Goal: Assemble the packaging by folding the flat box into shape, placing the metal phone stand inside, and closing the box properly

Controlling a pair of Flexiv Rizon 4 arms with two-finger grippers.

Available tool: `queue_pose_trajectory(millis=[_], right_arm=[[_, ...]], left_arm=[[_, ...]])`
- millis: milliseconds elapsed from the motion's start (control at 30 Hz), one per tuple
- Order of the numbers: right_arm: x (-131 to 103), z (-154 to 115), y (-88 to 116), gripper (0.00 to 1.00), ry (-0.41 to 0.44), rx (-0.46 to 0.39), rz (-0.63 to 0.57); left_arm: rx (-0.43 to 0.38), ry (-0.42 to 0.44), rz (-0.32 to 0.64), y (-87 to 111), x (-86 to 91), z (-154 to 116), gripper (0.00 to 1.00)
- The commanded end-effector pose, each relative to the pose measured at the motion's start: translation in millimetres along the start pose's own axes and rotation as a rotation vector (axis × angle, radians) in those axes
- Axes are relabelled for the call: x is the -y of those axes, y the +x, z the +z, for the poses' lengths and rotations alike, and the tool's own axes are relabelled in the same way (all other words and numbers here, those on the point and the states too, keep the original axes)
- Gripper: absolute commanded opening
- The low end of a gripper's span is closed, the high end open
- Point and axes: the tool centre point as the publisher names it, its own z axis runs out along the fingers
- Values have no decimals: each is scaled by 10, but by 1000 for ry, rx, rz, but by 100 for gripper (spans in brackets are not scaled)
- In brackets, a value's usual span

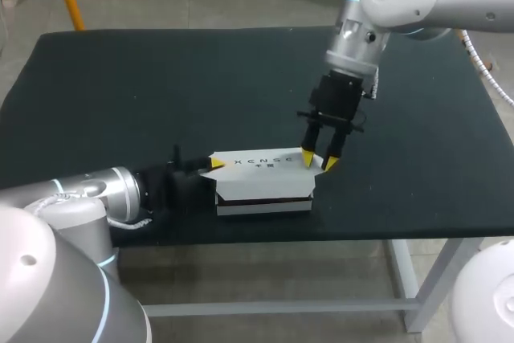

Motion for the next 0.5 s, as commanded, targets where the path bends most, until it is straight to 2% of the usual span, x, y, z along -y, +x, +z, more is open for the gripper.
queue_pose_trajectory(millis=[33, 267, 500], right_arm=[[2, 9, -3, 42, -1, -2, -1], [-2, 7, -12, 42, -6, -2, 3], [0, 13, -23, 42, -9, -4, 5]], left_arm=[[17, -17, 0, 28, 39, -179, 35], [-25, -79, -9, 25, 13, -495, 36], [-144, -103, -63, -90, -8, -810, 45]])
